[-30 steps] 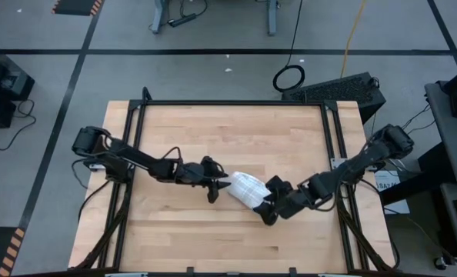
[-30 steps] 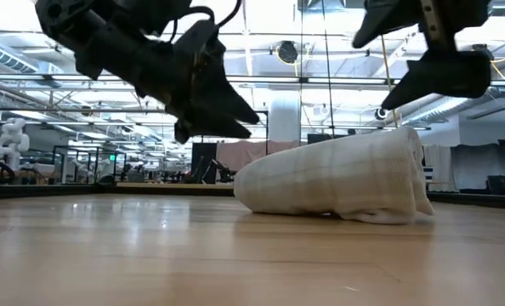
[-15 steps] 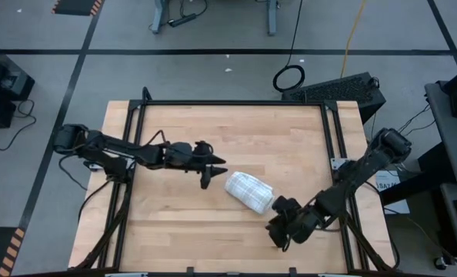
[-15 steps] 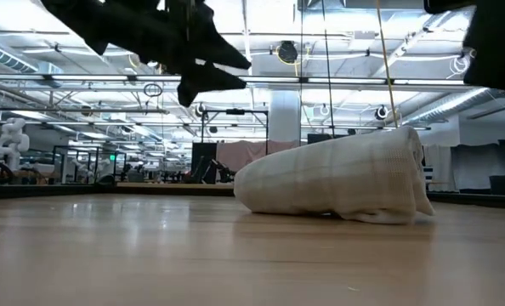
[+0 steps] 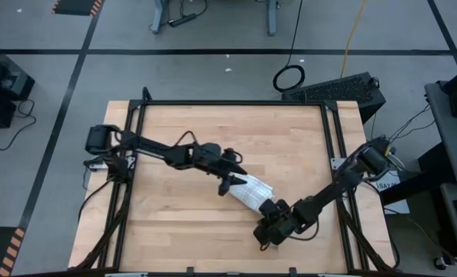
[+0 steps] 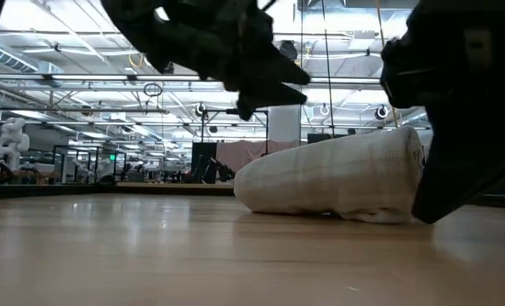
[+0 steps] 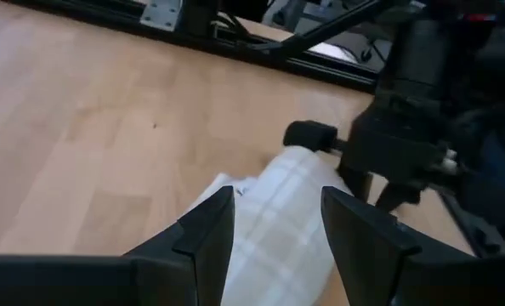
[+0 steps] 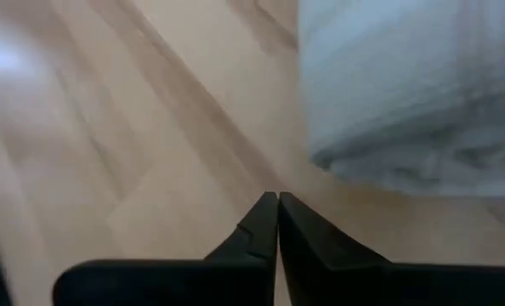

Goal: Roll towel
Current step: Roll the towel

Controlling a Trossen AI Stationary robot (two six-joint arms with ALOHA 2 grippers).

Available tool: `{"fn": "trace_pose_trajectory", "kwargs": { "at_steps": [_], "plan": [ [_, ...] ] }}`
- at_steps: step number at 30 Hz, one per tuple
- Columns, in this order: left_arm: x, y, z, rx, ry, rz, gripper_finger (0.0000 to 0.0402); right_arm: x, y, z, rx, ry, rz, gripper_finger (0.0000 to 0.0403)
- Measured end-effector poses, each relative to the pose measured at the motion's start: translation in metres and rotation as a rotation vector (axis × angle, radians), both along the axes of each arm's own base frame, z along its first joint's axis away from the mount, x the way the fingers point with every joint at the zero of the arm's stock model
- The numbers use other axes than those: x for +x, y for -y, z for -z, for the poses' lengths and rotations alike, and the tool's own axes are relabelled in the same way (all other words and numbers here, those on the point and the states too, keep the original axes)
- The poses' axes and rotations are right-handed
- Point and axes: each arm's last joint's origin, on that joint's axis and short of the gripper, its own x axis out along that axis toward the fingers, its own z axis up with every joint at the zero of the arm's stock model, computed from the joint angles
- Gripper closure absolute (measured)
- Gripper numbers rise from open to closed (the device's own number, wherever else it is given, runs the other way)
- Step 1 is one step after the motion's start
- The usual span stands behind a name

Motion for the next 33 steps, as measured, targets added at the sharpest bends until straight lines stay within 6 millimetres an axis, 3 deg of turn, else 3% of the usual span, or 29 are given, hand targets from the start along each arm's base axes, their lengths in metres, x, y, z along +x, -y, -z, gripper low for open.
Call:
{"fn": "trace_pose_trajectory", "kwargs": {
  "at_steps": [5,10,21,26,30,33],
  "plan": [
    [0.013,-0.006,0.019,0.004,-0.056,-0.010,0.0219,0.001,0.003,0.007,-0.067,-0.004,0.020,0.0400],
    [0.007,-0.009,0.040,-0.009,-0.225,-0.003,0.0219,-0.001,0.010,0.009,-0.137,-0.042,0.035,0.0402],
    [0.002,-0.012,0.046,0.011,-0.316,-0.047,0.0219,0.002,0.024,0.007,-0.201,-0.132,-0.133,0.0402],
    [-0.003,-0.014,0.050,0.023,-0.397,-0.088,0.0219,-0.014,0.023,-0.011,-0.157,-0.202,-0.239,0.0403],
    [-0.004,-0.015,0.052,-0.014,-0.427,-0.120,0.0219,-0.030,0.008,-0.034,-0.126,-0.123,-0.257,0.0403],
    [-0.004,-0.015,0.051,-0.046,-0.430,-0.146,0.0219,-0.037,-0.003,-0.036,-0.145,-0.065,-0.201,0.0403]
  ]
}}
